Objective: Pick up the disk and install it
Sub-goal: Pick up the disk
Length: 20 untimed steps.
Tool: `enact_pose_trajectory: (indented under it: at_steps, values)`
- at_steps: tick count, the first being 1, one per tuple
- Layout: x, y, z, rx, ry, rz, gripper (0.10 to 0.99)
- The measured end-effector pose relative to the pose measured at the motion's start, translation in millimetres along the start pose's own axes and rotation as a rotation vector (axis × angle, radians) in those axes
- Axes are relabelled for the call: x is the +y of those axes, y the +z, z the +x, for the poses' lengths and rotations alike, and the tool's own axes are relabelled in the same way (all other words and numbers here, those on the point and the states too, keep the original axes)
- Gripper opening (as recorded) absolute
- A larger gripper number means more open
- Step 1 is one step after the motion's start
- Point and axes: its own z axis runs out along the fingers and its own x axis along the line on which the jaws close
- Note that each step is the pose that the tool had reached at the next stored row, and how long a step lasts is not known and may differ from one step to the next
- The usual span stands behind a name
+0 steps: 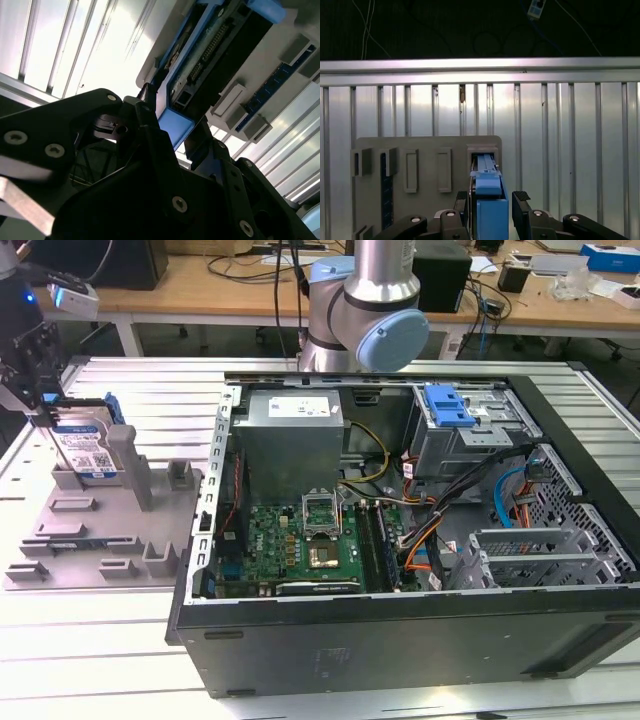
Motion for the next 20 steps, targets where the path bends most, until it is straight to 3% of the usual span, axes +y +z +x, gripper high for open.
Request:
enact_pose_trajectory:
  at_steps: [2, 3, 20]
  values:
    - [0.0, 0.2, 0.0, 0.0, -0.001, 0.0, 0.467]
    - [0.0, 0.4, 0.0, 0.0, -0.001, 0.0, 0.396]
    - [-0.1, 6.0, -0.1, 0.0001, -0.003, 0.0, 0.396]
